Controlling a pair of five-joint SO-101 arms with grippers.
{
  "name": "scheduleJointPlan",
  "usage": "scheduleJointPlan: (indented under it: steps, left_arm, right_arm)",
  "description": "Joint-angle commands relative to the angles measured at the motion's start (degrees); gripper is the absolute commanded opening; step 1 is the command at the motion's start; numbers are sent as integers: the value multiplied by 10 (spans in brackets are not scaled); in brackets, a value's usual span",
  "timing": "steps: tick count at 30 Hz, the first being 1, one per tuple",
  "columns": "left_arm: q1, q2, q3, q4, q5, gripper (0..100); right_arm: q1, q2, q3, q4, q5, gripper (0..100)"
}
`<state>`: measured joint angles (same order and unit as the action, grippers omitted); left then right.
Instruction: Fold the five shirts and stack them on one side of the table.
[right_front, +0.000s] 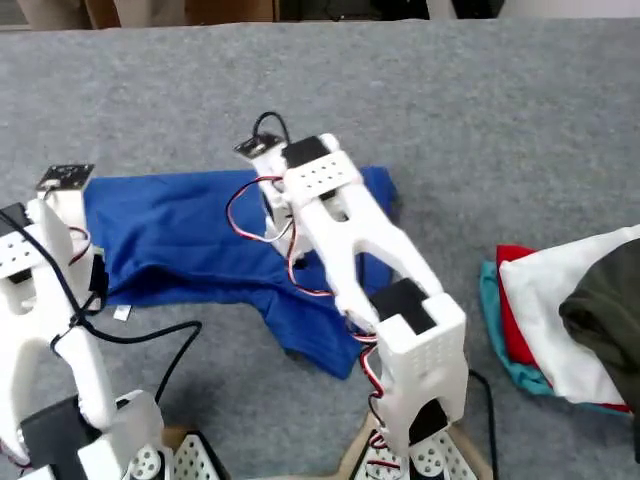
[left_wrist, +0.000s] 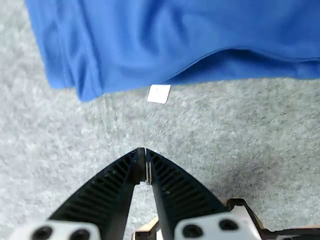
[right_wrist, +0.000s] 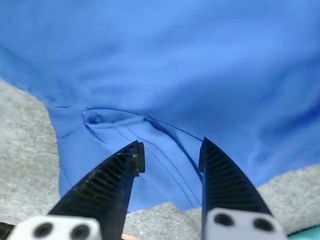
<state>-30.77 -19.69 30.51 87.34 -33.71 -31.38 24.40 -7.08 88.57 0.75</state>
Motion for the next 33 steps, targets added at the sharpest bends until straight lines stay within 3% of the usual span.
scheduleJointPlan:
  steps: [1,5,22,28,33]
  left_arm:
    - [-20,-20,-1,0,-2,20]
    - [-35,-24,15,0,-3,20]
    - [-57,-25,29,1,-3,20]
    - [-56,-25,29,1,-3,20]
    - [-55,-25,29,1,-3,20]
  right_arm:
    - [-36,-1,-1,6,-7,195]
    - [-53,0,1,4,-7,195]
    - [-8,104,-26,-18,-6,190]
    - [-7,104,-41,21,-6,40]
    - [-7,103,-77,76,-6,48]
